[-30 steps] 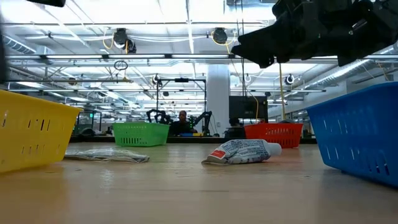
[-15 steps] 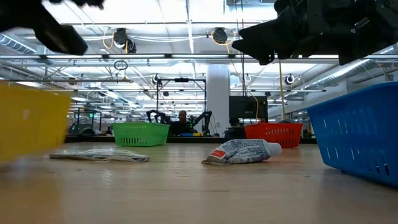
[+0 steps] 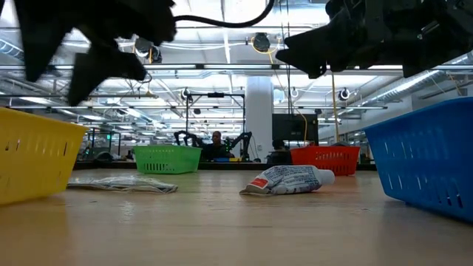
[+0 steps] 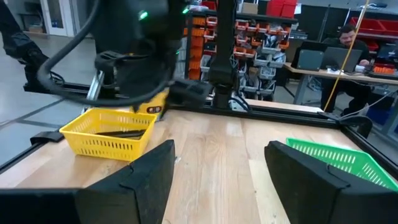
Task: Pick & Place Travel size toiletries
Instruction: Put the white toothpaste into the blue bin
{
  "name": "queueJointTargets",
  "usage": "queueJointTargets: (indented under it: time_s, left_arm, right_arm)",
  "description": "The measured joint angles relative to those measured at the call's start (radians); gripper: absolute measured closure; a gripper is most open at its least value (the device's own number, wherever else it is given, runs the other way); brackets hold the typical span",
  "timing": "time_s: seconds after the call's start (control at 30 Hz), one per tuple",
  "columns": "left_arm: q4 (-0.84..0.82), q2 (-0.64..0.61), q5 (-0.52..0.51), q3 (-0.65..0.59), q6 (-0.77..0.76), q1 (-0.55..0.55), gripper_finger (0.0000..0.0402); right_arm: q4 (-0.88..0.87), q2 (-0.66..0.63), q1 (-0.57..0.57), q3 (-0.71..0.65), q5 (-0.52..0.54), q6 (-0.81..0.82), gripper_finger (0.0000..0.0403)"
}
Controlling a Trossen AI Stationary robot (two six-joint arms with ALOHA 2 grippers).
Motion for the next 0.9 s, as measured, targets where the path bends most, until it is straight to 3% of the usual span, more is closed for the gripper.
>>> queueJointTargets:
  time_s: [0.17,0.3,0.47,0.6,0.7,0.9]
  left_arm:
    - [0.110,-0.053,-0.323,-0.024,-0.035,0.028,0.0150]
    - [0.540,-0.132,-0.503,-0.195,-0.009,0.040,0.0149]
    - [1.195,-0.170,-0.596,-0.489,0.004,0.091,0.0149]
    - [1.616,-0.142,-0.641,-0.656,-0.009,0.160,0.0149]
    - [1.746,-0.135,-0.641,-0.724,-0.069,0.224,0.0149]
    - [1.747,-0.134,-0.644,-0.754,-0.166,0.299,0.0149]
  right_arm:
    - [-0.064,0.000,0.000,0.000,0.000,0.003,0.0163]
    - [-0.165,0.000,0.000,0.000,-0.009,0.016,0.0163]
    - [-0.282,0.001,0.008,0.035,-0.098,0.133,0.0165]
    - [-0.454,0.036,0.048,0.141,-0.100,0.172,0.0165]
    - [-0.573,0.112,0.082,0.248,-0.101,0.194,0.0165]
    - [-0.759,0.288,0.137,0.393,-0.104,0.203,0.0165]
